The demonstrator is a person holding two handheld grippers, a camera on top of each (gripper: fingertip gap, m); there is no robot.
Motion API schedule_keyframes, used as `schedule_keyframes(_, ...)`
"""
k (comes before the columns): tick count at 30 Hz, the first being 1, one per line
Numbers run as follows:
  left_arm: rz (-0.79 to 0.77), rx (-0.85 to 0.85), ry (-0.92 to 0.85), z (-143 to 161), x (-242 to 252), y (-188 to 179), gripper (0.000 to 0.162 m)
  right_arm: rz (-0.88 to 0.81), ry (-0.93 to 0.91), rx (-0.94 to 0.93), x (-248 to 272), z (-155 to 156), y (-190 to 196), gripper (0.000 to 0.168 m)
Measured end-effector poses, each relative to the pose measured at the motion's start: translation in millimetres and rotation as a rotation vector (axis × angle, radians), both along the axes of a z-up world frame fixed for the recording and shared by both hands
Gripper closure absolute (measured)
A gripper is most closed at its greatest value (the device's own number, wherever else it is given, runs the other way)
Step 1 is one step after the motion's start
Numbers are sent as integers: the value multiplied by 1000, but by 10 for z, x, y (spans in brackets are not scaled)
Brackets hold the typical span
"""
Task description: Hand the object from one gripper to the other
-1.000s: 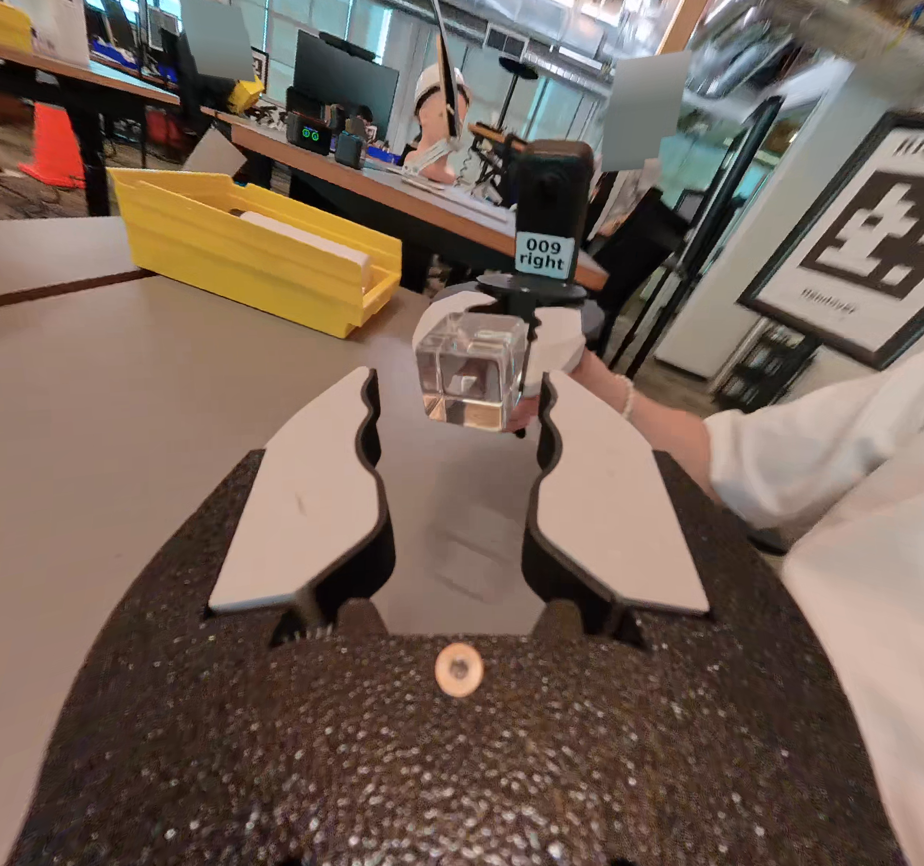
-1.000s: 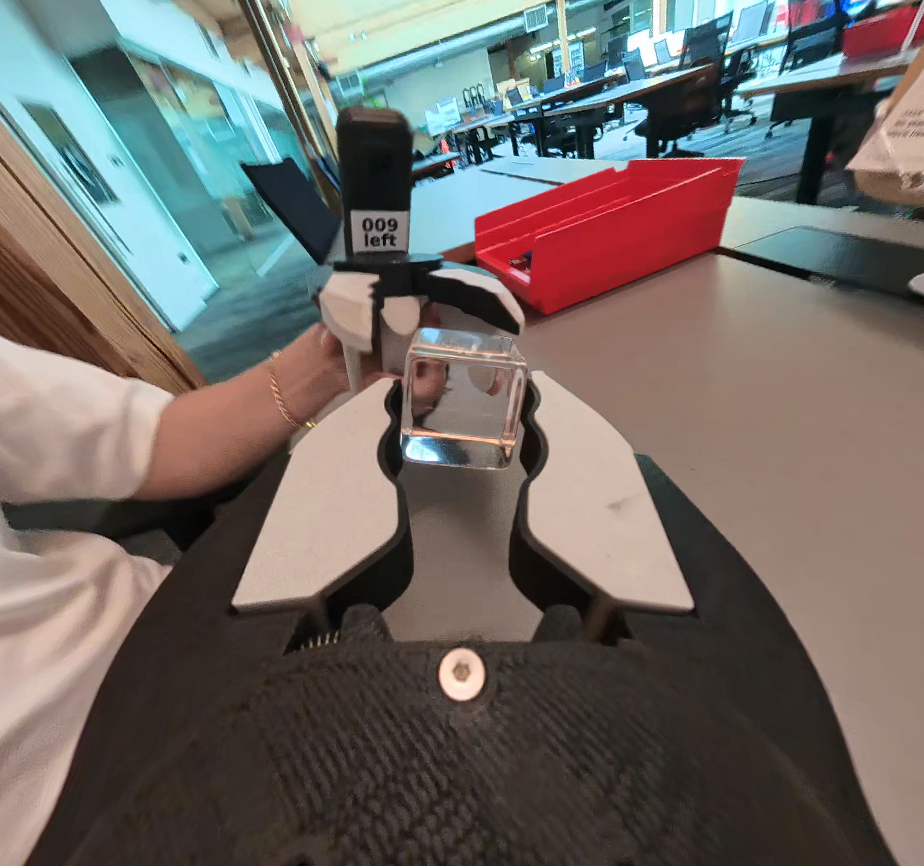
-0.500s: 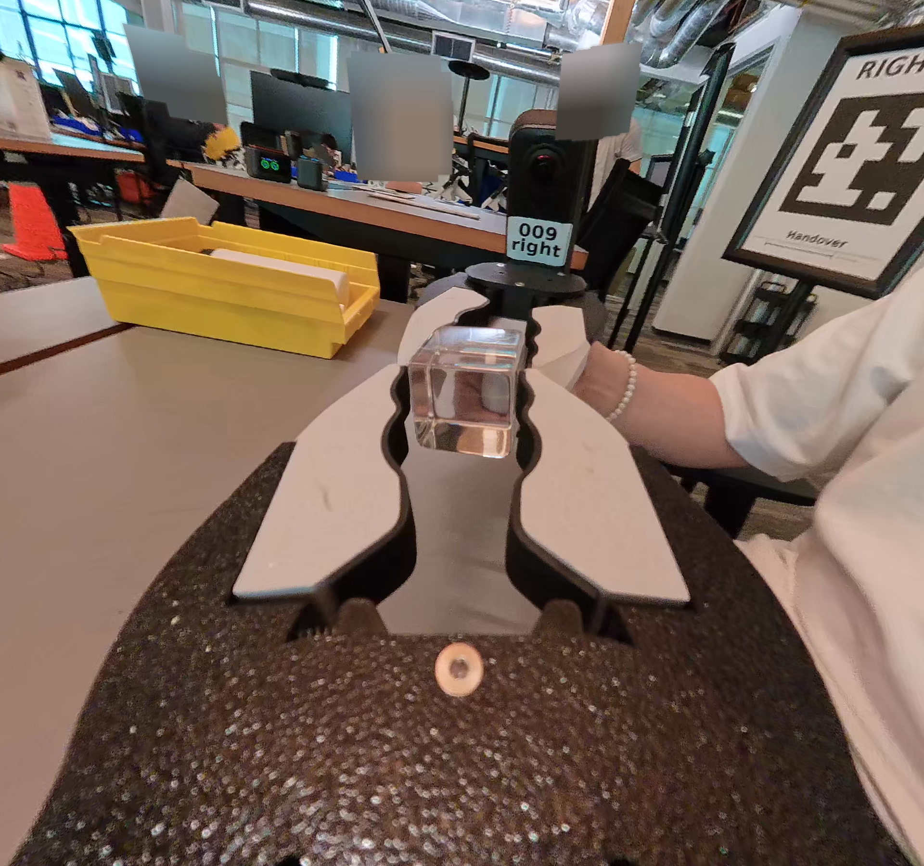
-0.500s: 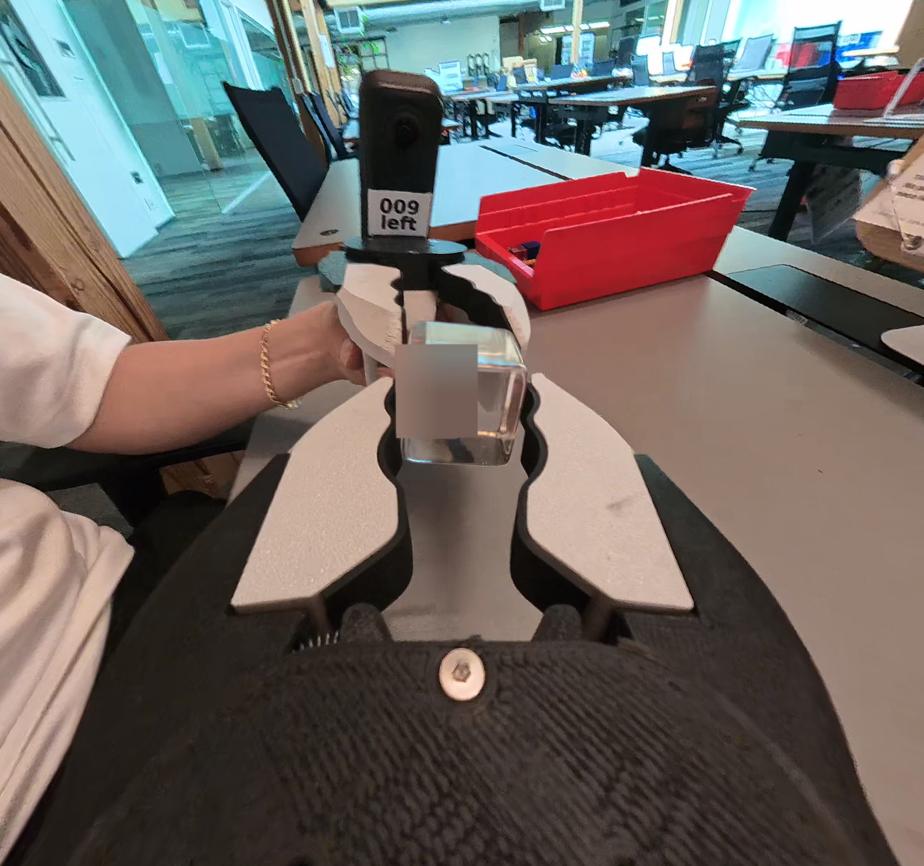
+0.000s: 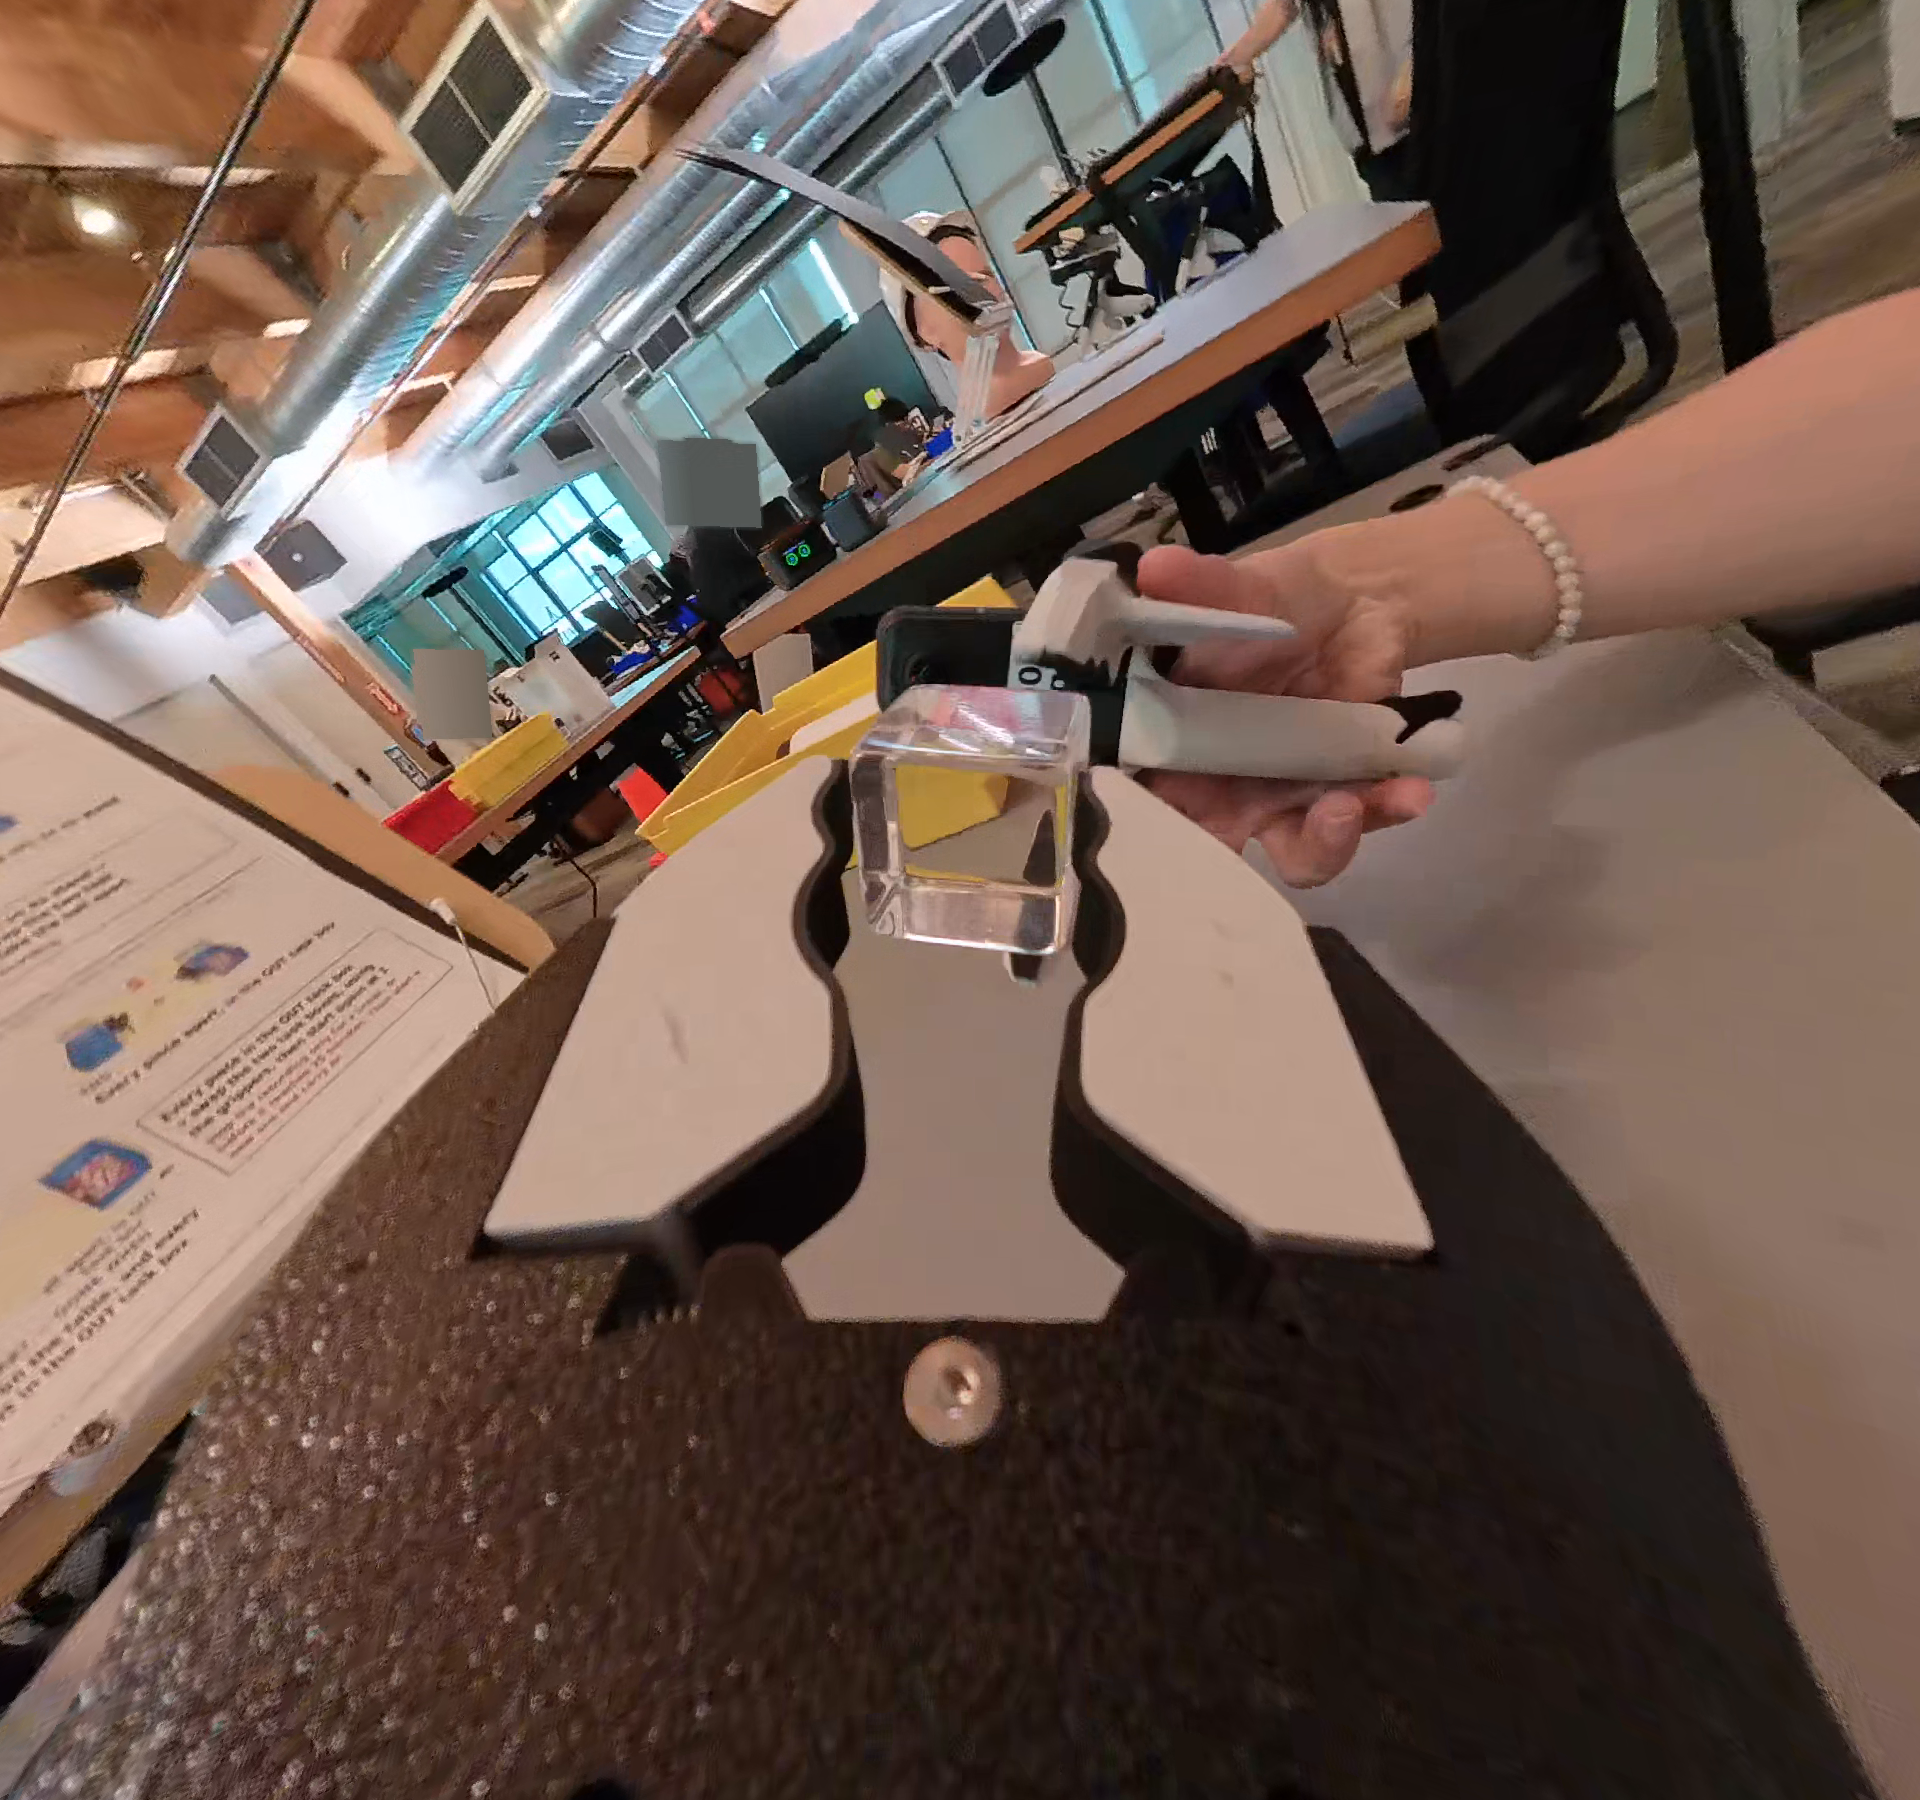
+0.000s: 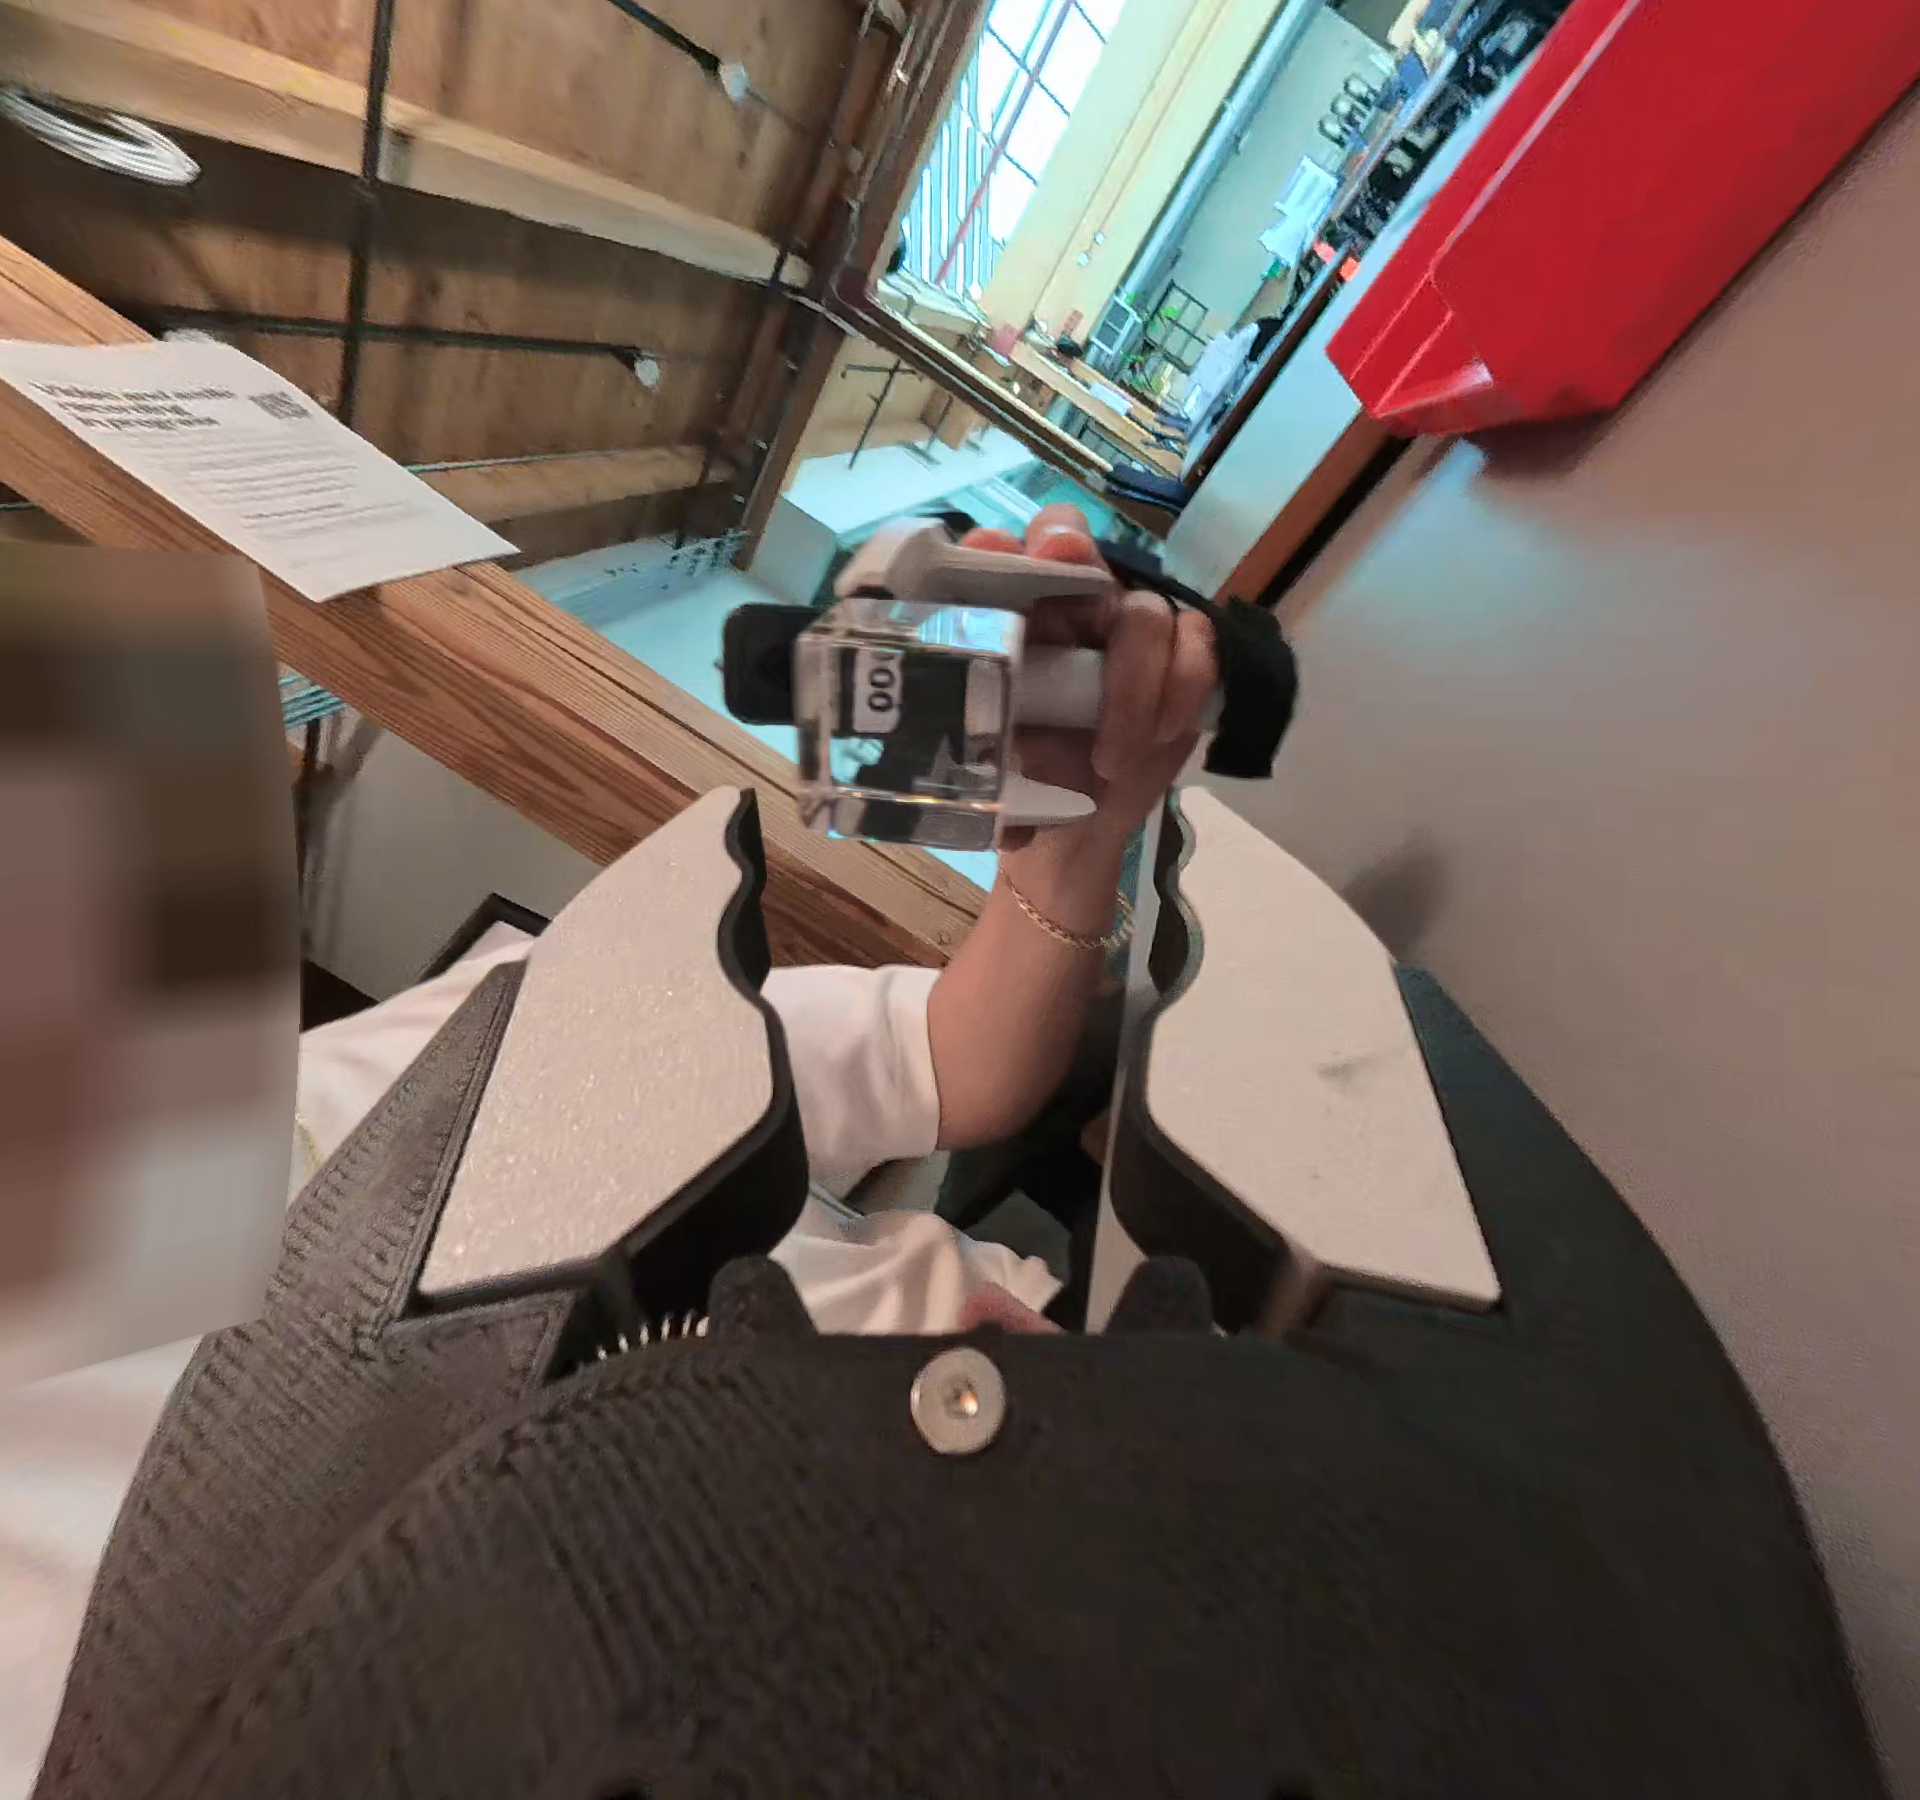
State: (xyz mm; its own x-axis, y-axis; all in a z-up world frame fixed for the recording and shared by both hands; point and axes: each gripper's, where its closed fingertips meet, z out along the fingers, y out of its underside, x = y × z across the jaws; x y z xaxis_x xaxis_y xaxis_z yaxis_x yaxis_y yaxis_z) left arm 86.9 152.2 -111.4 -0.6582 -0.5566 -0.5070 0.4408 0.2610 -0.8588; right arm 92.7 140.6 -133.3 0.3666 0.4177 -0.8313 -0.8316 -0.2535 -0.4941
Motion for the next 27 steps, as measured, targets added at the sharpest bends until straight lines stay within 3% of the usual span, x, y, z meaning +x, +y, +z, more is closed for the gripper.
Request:
schedule_keyframes(5,-3,103,-12,-167,13,-98,122,54,-16,-12,-135,-30,36,93)
schedule_keyframes(11,13,141,-27,-234,43,-187,122,16,-50,-16,-145,-83,98,124)
schedule_keyframes(14,57,158,62,-319,99,-130,121,-27,-116,-67,-64,-182,147,124)
schedule_keyframes(19,-12,-51,374,-290,97,-75,97,-277,-586,-191,267,-300,102,124)
schedule_keyframes(23,106,-296,723,-269,304,-2,92,-472,-1019,-303,465,-283,64,124)
schedule_keyframes(25,143,-401,791,-213,342,-46,92,-543,-1183,-356,502,-285,81,123)
schedule_keyframes(27,208,-401,841,-262,348,-103,96,-584,-1316,-381,491,-288,112,123)
